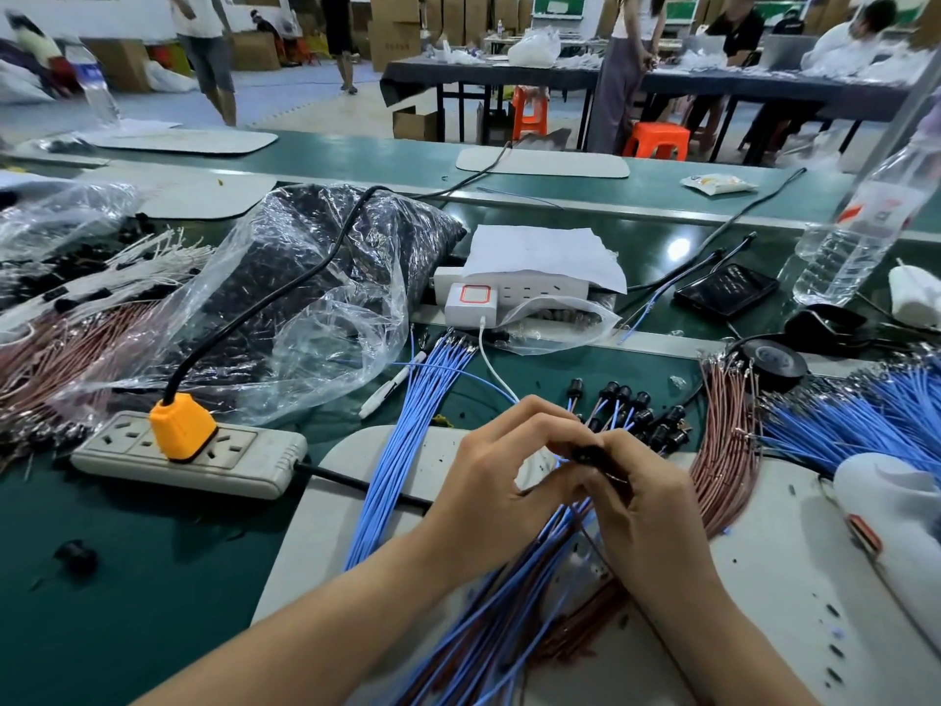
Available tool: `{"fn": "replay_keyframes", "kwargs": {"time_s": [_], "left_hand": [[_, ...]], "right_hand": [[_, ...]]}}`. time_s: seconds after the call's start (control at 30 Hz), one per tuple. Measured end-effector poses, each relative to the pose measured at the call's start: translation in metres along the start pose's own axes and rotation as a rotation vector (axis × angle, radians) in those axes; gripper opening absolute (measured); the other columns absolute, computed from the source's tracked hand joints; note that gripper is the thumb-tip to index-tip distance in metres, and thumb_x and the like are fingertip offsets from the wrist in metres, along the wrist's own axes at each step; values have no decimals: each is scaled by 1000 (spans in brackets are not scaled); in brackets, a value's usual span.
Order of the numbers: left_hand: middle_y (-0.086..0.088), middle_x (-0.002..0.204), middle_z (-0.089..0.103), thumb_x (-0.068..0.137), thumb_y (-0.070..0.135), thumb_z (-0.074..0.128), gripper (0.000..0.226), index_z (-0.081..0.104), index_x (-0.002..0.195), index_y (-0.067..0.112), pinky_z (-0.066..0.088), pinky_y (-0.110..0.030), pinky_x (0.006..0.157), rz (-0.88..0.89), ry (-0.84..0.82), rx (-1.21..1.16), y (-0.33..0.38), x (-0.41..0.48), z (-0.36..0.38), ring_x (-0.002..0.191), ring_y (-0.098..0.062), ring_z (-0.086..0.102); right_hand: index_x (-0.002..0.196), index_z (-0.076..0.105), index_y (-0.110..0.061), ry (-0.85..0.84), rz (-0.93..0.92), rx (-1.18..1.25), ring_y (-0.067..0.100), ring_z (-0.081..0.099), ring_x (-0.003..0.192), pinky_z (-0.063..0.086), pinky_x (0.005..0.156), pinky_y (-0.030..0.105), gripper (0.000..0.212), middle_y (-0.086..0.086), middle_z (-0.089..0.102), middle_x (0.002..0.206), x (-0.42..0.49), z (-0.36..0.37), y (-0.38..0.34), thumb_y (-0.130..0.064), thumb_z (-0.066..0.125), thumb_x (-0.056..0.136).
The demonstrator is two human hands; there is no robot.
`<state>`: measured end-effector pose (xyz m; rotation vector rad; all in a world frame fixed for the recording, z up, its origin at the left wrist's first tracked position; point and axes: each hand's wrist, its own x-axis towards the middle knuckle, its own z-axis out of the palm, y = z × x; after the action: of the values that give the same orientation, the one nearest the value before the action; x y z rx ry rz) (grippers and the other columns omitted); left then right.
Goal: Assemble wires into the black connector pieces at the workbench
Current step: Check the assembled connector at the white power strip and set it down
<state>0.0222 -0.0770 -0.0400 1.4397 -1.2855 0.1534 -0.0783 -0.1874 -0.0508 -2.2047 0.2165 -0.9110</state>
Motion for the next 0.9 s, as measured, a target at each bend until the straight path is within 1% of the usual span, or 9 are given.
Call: {"fn": "replay_keyframes", "kwargs": {"time_s": [0.13, 0.23, 0.33, 0.4, 0.5, 0.53, 0.67, 0.77, 0.9], "left_hand": [[-1, 92, 61, 84, 0, 66, 14, 64, 97, 4, 48, -21, 77, -84, 5, -59, -5, -1, 2, 83, -10, 59], [7, 94, 64, 88, 7, 59, 15, 57, 98, 17, 52, -27, 81, -302, 34, -180, -9, 3, 2, 92, -8, 62], [2, 93, 68, 94, 2, 53, 12, 53, 99, 13, 54, -31, 79, -417, 90, -259, -18, 5, -1, 91, -12, 65], [-1, 91, 69, 96, 2, 50, 12, 51, 98, 13, 55, -34, 78, -453, 105, -285, -22, 6, -4, 88, -15, 65], [-4, 91, 68, 96, 4, 50, 10, 51, 100, 12, 55, -37, 81, -476, 109, -275, -24, 6, -5, 87, -15, 66], [-4, 92, 68, 96, 4, 51, 11, 51, 100, 14, 55, -40, 82, -478, 116, -266, -23, 6, -5, 88, -15, 66], [-2, 90, 68, 95, 6, 53, 18, 51, 97, 24, 55, -41, 82, -478, 116, -253, -22, 6, -6, 87, -13, 66], [1, 89, 68, 95, 8, 54, 20, 50, 97, 28, 54, -42, 81, -486, 118, -256, -23, 5, -7, 87, -13, 66], [1, 89, 68, 94, 9, 55, 21, 50, 96, 30, 54, -36, 81, -487, 130, -275, -24, 5, -8, 87, -14, 66]], "right_hand": [[82, 63, -15, -3, 100, 6, 3, 60, 64, 43, 60, 9, 21, -5, 63, 67, 2, 3, -1, 6, 60, 86], [92, 68, -19, 34, 237, 46, 4, 65, 75, 48, 70, 12, 26, -7, 69, 82, 5, -1, -3, 6, 65, 84], [100, 66, -25, 125, 289, 90, 4, 66, 85, 51, 78, 16, 30, -7, 70, 92, 15, -8, -4, 3, 62, 87], [94, 66, -25, 131, 293, 9, 4, 65, 82, 51, 76, 14, 25, -9, 69, 88, 32, -9, -3, 0, 61, 89], [99, 70, -12, 43, 263, -216, 5, 61, 78, 42, 72, 2, 18, -2, 69, 90, 82, 1, 5, -1, 58, 91], [102, 70, -8, -6, 270, -267, 10, 62, 82, 42, 74, 3, 19, 3, 70, 95, 101, 7, 10, -1, 55, 92], [114, 68, -6, -252, 364, -474, 26, 59, 112, 41, 98, 30, 26, 11, 67, 118, 157, 42, 37, -8, 52, 94], [112, 69, -7, -325, 409, -514, 28, 60, 109, 46, 93, 35, 29, 12, 68, 114, 167, 64, 46, -26, 62, 91], [104, 72, -10, -266, 376, -451, 28, 62, 104, 47, 93, 40, 20, 12, 70, 109, 169, 81, 47, -20, 68, 87]]}}
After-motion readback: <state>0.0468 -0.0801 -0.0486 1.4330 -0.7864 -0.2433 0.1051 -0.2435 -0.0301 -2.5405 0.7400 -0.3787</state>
